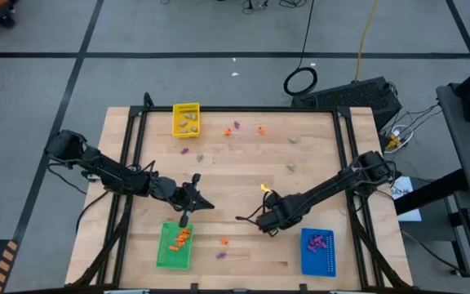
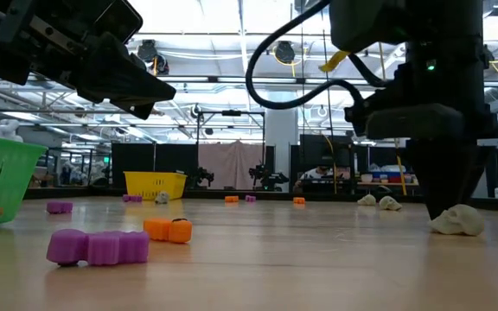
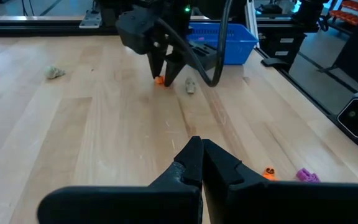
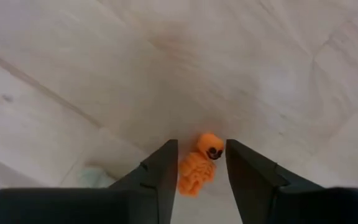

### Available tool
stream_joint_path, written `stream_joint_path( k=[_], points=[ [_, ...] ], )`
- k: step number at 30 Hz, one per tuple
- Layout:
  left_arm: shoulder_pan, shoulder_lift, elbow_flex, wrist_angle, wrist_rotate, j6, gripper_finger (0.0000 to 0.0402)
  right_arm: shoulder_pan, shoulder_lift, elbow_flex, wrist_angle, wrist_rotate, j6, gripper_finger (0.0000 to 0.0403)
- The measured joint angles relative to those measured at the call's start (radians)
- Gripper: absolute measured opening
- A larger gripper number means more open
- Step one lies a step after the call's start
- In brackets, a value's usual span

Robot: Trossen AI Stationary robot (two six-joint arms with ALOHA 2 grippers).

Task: Sort Halloween decoration
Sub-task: Put the orange skeleton toy into the green bin

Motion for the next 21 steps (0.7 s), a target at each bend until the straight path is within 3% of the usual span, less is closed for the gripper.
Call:
stream_joint_path(
  k=[4, 9, 16, 21],
  points=[
    [0.000, 0.000, 0.000, 0.000, 0.000, -0.003, 0.0003, 0.000, 0.001, 0.000, 0.004, 0.015, -0.059, 0.0090],
    [0.000, 0.000, 0.000, 0.001, 0.000, 0.002, 0.0003, 0.001, -0.001, 0.000, 0.018, 0.029, -0.169, 0.0015],
    [0.000, -0.052, -0.030, 0.002, -0.012, 0.002, 0.0003, 0.001, -0.007, 0.077, 0.050, 0.065, -0.298, 0.0016],
    [0.000, -0.137, -0.091, 0.001, -0.046, 0.003, 0.0003, 0.001, -0.008, 0.147, 0.273, 0.125, -0.467, 0.0007]
  ],
)
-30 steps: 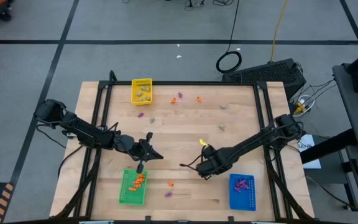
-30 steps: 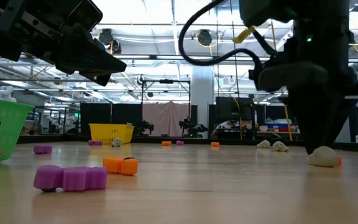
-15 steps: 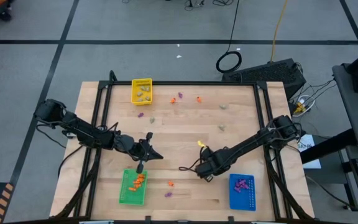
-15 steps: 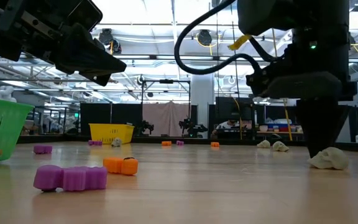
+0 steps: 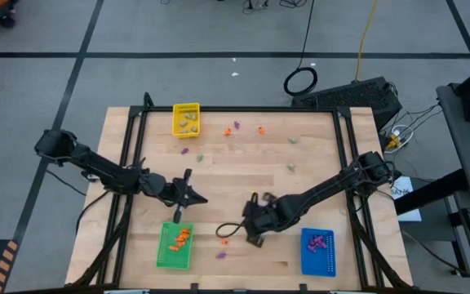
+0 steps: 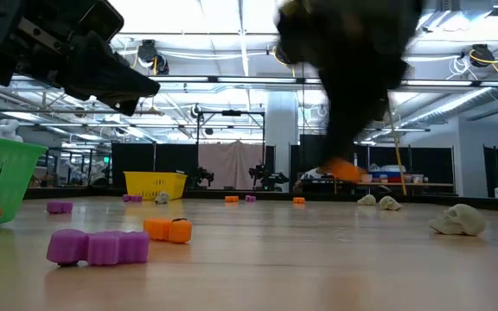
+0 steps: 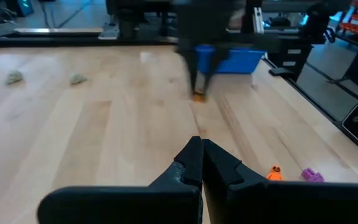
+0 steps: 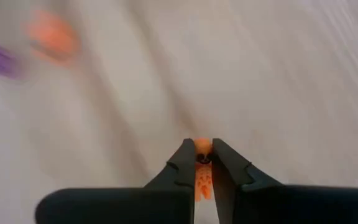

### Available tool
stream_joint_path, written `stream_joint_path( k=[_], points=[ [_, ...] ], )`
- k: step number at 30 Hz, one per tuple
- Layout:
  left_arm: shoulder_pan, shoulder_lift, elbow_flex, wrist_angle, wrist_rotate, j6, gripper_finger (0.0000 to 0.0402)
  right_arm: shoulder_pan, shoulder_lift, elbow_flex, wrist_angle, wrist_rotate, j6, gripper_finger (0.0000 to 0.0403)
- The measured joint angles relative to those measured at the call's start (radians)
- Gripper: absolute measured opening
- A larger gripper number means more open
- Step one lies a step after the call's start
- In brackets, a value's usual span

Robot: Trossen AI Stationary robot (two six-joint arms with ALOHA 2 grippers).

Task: Sort Halloween decoration
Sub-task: Put the orange skeleton toy into the green bin, then put the gray skull toy into the yellow bin

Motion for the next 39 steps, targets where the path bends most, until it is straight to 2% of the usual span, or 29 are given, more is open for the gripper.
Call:
stream_joint_path(
  k=[6, 13, 16, 19, 22, 25, 29, 35, 37, 39],
  points=[
    [0.000, -0.115, -0.076, 0.003, -0.049, 0.000, 0.0003, -0.001, 0.063, 0.058, 0.413, 0.013, -0.297, 0.0008],
    [0.002, -0.186, -0.132, 0.003, -0.107, 0.002, 0.0003, -0.030, 0.270, 0.312, 0.578, 0.029, -0.558, 0.0008],
    [0.002, -0.198, -0.148, -0.001, -0.130, 0.000, 0.0003, -0.057, 0.372, 0.445, 0.583, 0.017, -0.626, 0.0008],
    [0.003, -0.203, -0.153, -0.001, -0.131, -0.001, 0.0003, -0.082, 0.459, 0.563, 0.577, -0.051, -0.662, 0.0008],
    [0.003, -0.203, -0.153, 0.001, -0.130, -0.001, 0.0003, -0.099, 0.520, 0.650, 0.576, -0.111, -0.673, 0.0008],
    [0.003, -0.204, -0.153, -0.002, -0.131, -0.001, 0.0003, -0.112, 0.556, 0.682, 0.559, -0.142, -0.655, 0.0017],
    [0.003, -0.203, -0.153, -0.018, -0.142, -0.001, 0.0003, -0.120, 0.567, 0.685, 0.525, -0.136, -0.654, 0.0051],
    [0.003, -0.203, -0.153, -0.022, -0.160, -0.001, 0.0003, -0.117, 0.537, 0.686, 0.472, -0.128, -0.703, 0.0128],
    [0.003, -0.203, -0.153, -0.023, -0.160, -0.001, 0.0003, -0.117, 0.507, 0.685, 0.406, -0.069, -0.712, 0.0134],
    [0.003, -0.203, -0.153, -0.024, -0.160, -0.001, 0.0003, -0.116, 0.475, 0.686, 0.344, 0.017, -0.733, 0.0121]
  ],
)
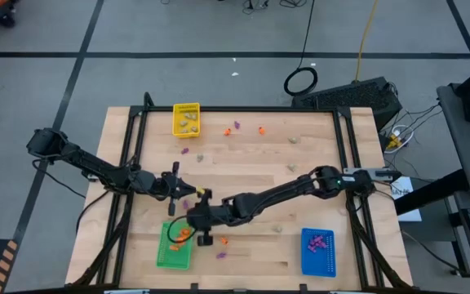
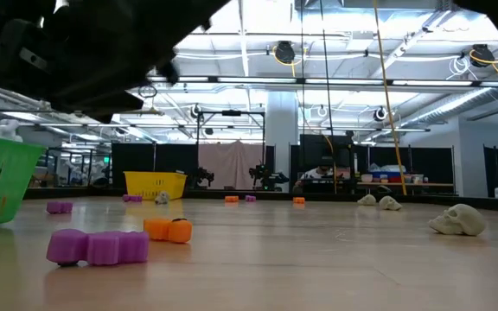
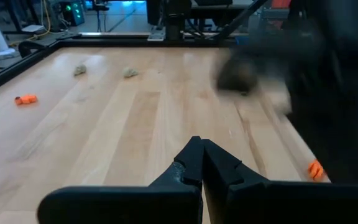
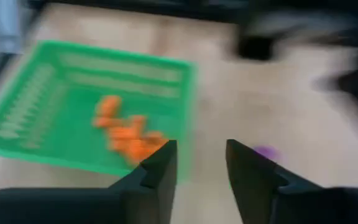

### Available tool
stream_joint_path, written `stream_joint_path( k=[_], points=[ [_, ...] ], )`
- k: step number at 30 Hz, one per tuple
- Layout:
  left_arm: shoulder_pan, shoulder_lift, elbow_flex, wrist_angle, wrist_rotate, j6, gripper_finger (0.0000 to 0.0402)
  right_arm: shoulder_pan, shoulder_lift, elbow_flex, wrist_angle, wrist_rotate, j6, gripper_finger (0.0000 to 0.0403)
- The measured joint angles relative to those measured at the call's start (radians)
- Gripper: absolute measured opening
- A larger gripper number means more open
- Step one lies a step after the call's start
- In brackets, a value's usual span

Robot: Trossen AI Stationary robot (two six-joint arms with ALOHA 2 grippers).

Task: Sort Halloween decoration
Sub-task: Put the gray skull toy into the yellow bin

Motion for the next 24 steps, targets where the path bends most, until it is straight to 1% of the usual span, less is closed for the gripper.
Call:
stream_joint_path(
  k=[2, 3, 5, 6, 9, 12, 14, 17, 21, 23, 24],
  points=[
    [0.000, 0.000, 0.000, 0.000, 0.000, 0.000, 0.0003, 0.003, -0.030, 0.001, -0.062, 0.091, -0.021, 0.0088],
    [0.000, 0.000, 0.000, -0.001, 0.000, 0.000, 0.0003, 0.005, -0.038, 0.001, -0.092, 0.122, -0.026, 0.0065],
    [0.001, 0.000, 0.000, -0.006, 0.000, 0.000, 0.0003, 0.006, -0.051, 0.001, -0.146, 0.141, -0.030, 0.0020],
    [0.001, 0.000, 0.000, -0.009, 0.000, 0.000, 0.0003, 0.006, -0.053, 0.001, -0.180, 0.141, -0.023, 0.0011],
    [0.001, 0.000, 0.000, -0.032, 0.001, -0.001, 0.0003, -0.006, -0.053, -0.011, -0.286, 0.162, 0.037, 0.0008],
    [0.001, 0.000, 0.000, -0.037, 0.001, -0.022, 0.0003, -0.019, -0.062, -0.088, -0.296, 0.171, 0.083, 0.0002],
    [0.001, 0.000, 0.000, -0.041, 0.002, -0.025, 0.0003, -0.024, -0.087, -0.166, -0.287, 0.182, 0.124, 0.0001],
    [0.001, 0.000, 0.000, -0.047, 0.003, -0.025, 0.0003, -0.024, -0.171, -0.328, -0.204, 0.215, 0.192, 0.0000],
    [0.001, 0.000, 0.000, -0.056, 0.004, -0.025, 0.0003, -0.028, -0.329, -0.611, -0.054, 0.220, 0.294, 0.0000],
    [0.000, 0.000, 0.000, -0.056, 0.004, -0.025, 0.0003, -0.028, -0.425, -0.748, -0.026, 0.224, 0.363, 0.0000],
    [0.000, 0.000, 0.000, -0.055, 0.004, -0.025, 0.0003, -0.027, -0.476, -0.809, -0.027, 0.243, 0.406, 0.0000]
  ],
)
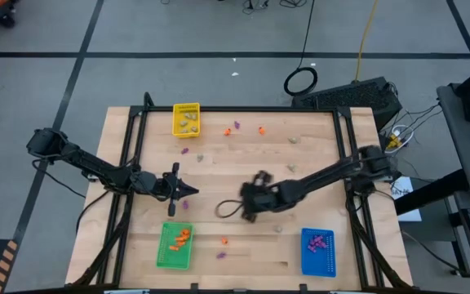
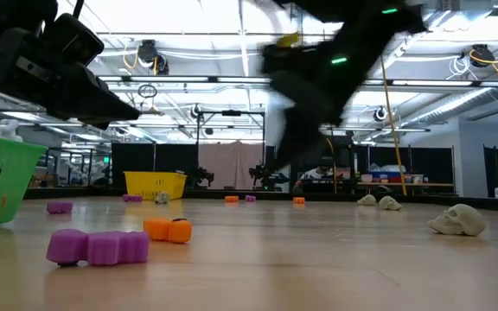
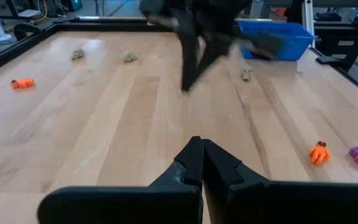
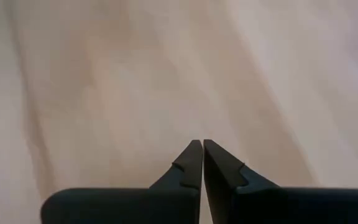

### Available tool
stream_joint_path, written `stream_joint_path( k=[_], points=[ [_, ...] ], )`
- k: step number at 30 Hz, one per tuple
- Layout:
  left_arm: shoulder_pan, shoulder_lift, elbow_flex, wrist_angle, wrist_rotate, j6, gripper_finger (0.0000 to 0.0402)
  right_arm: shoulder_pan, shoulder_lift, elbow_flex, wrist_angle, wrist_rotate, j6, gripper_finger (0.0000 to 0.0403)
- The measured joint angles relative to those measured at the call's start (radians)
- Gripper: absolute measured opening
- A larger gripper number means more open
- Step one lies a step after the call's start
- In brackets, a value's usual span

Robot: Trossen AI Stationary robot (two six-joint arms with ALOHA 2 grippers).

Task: Sort Halloween decoration
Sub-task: Put the gray skull toy into the yellow bin

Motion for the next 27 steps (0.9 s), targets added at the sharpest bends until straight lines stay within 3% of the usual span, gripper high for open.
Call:
stream_joint_path(
  k=[5, 9, 12, 16, 21, 27],
  points=[
    [0.000, 0.000, 0.000, 0.004, 0.000, -0.001, 0.0003, -0.019, -0.249, -0.224, -0.155, 0.052, 0.225, 0.0000],
    [0.000, 0.000, 0.000, 0.004, 0.000, -0.002, 0.0003, -0.077, -0.418, -0.320, -0.319, 0.050, 0.397, 0.0003],
    [0.000, 0.000, 0.000, 0.004, 0.000, -0.002, 0.0003, -0.147, -0.483, -0.376, -0.387, 0.007, 0.433, 0.0023],
    [0.000, 0.000, 0.000, 0.004, 0.000, -0.002, 0.0003, -0.239, -0.499, -0.429, -0.377, -0.080, 0.362, 0.0077],
    [0.000, 0.000, 0.000, -0.003, 0.012, -0.002, 0.0003, -0.318, -0.463, -0.446, -0.350, -0.107, 0.281, 0.0146],
    [0.000, 0.000, 0.000, -0.019, 0.013, -0.002, 0.0003, -0.391, -0.409, -0.446, -0.312, -0.162, 0.222, 0.0175]
  ],
)
